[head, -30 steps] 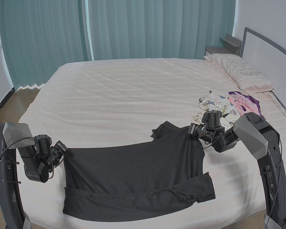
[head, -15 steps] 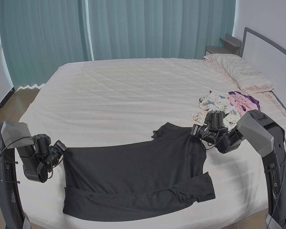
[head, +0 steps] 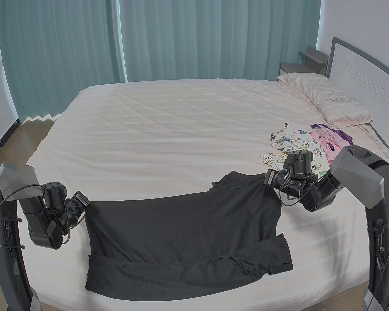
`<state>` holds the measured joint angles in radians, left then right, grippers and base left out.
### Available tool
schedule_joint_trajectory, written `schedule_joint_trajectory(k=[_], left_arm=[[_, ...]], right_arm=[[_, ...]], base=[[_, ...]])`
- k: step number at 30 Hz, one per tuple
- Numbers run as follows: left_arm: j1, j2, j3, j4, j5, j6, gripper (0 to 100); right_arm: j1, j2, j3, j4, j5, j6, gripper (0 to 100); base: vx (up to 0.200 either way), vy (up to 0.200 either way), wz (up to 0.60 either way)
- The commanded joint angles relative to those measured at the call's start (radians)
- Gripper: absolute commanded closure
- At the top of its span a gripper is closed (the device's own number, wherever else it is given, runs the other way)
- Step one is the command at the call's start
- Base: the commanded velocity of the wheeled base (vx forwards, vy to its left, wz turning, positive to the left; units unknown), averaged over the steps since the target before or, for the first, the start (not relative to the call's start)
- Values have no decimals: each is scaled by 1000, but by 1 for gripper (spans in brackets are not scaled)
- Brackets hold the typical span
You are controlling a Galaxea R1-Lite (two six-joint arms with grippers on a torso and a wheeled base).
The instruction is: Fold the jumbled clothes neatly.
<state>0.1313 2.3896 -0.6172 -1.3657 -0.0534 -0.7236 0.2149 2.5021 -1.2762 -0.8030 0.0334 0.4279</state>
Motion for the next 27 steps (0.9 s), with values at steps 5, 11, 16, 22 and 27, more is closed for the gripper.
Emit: schedule_joint_trajectory(k=[5,11,16,22,27], left_arm=[[4,-44,34,-1,-11,24,100],[18,-53,45,1,-22,56,100],[25,-53,68,1,-34,102,100],[33,-61,97,1,-45,136,100],[33,-64,129,1,-75,168,100]], right_arm=[[-2,-65,103,-42,19,5,100],[0,-78,155,-74,19,3,100],[0,-101,196,-94,20,5,100],[0,-157,296,-139,42,3,100],[-2,-195,388,-182,62,2,100]], base=[[0,0,0],[0,0,0],[0,0,0],[0,0,0],[0,0,0]])
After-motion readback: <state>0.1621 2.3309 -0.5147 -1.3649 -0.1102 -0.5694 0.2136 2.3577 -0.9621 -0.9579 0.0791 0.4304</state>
